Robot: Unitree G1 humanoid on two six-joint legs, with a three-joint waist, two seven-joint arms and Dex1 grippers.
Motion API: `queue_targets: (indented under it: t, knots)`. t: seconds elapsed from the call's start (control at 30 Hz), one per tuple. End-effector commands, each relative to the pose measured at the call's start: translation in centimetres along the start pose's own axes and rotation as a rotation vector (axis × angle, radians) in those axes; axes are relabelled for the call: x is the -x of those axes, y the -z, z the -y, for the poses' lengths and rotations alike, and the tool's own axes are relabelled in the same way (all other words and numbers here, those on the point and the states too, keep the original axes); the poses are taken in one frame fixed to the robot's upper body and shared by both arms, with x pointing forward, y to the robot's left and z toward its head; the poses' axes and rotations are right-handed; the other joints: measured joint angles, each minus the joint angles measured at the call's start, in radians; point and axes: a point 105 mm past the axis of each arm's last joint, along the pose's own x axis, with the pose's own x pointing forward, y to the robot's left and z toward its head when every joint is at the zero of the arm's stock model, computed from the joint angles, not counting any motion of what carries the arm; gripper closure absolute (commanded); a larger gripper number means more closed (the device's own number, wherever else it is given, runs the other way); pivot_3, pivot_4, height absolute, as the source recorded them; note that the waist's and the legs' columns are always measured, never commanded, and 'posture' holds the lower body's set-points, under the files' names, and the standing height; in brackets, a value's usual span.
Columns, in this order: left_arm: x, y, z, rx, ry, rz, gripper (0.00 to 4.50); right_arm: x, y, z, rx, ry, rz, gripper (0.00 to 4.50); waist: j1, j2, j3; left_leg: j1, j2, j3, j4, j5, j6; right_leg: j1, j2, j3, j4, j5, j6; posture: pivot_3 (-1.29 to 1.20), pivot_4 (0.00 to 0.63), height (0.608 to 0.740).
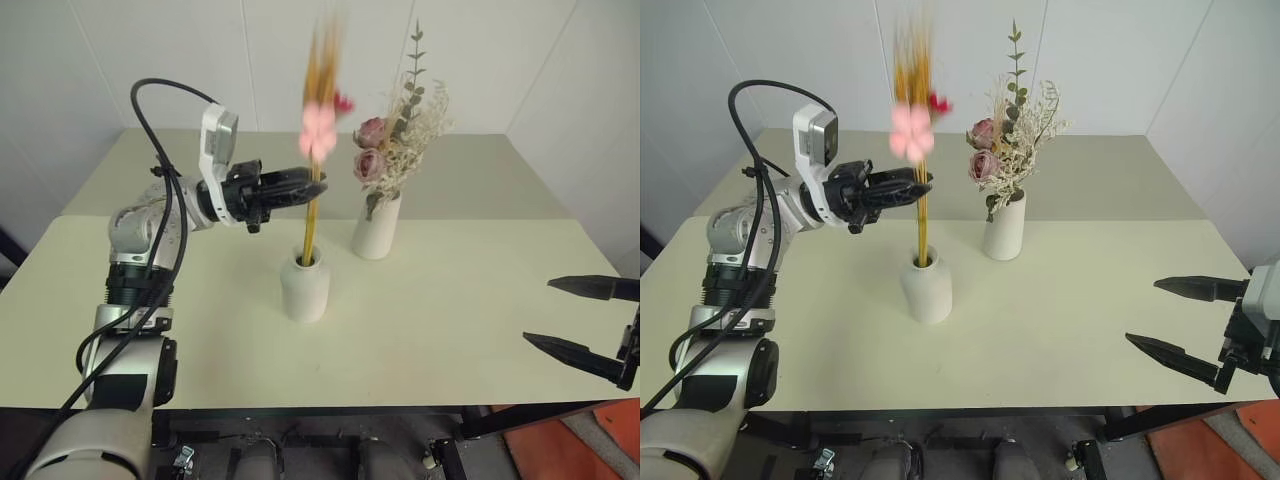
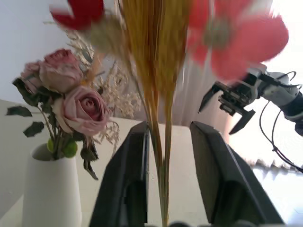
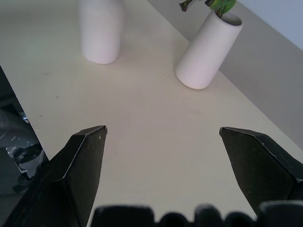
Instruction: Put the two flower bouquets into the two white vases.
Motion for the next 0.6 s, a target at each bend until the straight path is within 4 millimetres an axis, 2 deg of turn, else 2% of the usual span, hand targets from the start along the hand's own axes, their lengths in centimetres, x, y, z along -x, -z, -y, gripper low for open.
queue_targets:
  t: [0.03,0.17,0.23,0.4,0.6]
  knots:
    - [0.6,0.3,0.2,-0.068,-0.029,-0.111,1.91,0.5,-0.7,0.6,0.051,0.048,0.017,0.0,0.002,0.0,0.0,0.0,0.0,0.0,0.0,0.0,0.0,0.0,0.0,0.0,0.0,0.0,0.0,0.0,0.15,0.74]
    - [2.4,2.4,0.7,-0.124,-0.052,-0.362,0.55,0.4,-0.4,0.5,0.051,0.047,0.009,0.0,0.001,0.0,0.0,0.0,0.0,0.0,0.0,0.0,0.0,0.0,0.0,0.0,0.0,0.0,0.0,0.0,0.15,0.74]
    - [3.6,2.7,0.9,-0.151,-0.072,-0.427,0.03,0.4,-0.3,0.6,0.055,0.048,0.007,0.0,0.001,0.0,0.0,0.0,0.0,0.0,0.0,0.0,0.0,-0.001,0.0,0.0,0.0,0.0,0.0,0.0,0.15,0.74]
    - [5.9,0.9,1.6,-0.242,-0.162,-0.429,0.03,0.4,-0.2,0.9,0.061,0.048,0.003,0.0,0.003,0.0,0.0,-0.001,0.0,0.0,0.0,0.0,0.0,-0.001,0.0,0.0,0.0,0.0,0.0,0.0,0.15,0.74]
    - [10.0,-0.5,4.0,-0.269,-0.243,-0.534,0.03,0.7,0.1,1.8,0.075,0.061,-0.011,0.0,-0.003,0.0,0.0,0.0,0.001,0.001,-0.001,0.0,0.0,-0.001,0.0,0.0,0.0,-0.001,-0.001,0.0,0.15,0.74]
